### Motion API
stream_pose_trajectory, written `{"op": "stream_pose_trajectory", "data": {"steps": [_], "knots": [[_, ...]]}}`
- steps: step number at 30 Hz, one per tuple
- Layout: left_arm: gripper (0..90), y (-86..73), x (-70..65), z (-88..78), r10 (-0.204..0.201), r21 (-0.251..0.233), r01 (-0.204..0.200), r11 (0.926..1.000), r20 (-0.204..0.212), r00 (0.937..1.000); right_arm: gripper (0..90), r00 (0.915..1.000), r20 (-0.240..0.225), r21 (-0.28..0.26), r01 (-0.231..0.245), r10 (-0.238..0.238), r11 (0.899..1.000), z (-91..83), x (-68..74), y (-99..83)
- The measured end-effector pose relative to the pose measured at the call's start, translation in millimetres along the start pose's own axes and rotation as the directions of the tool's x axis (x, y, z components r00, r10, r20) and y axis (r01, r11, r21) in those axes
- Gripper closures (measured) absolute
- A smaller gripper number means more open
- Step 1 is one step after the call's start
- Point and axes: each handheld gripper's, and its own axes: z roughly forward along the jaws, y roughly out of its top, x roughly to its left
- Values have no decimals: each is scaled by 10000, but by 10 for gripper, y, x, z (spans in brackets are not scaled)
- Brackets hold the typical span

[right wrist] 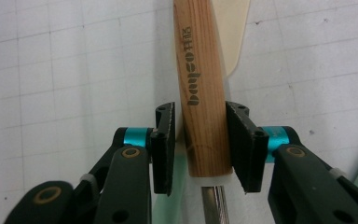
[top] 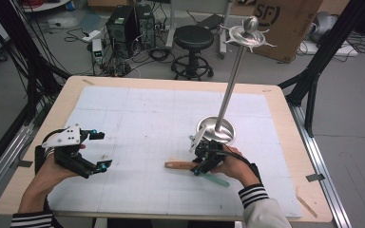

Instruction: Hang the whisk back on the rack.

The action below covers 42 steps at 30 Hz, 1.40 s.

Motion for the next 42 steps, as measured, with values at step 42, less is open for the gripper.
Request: {"op": "stream_pose_trajectory", "data": {"steps": [42], "knots": [[17, -62, 53, -27, -181, 139, 184, 9997, -232, 9996, 703, 9979, 459, -3259, -290, 464, 9450, -1129, 157, -417]]}}
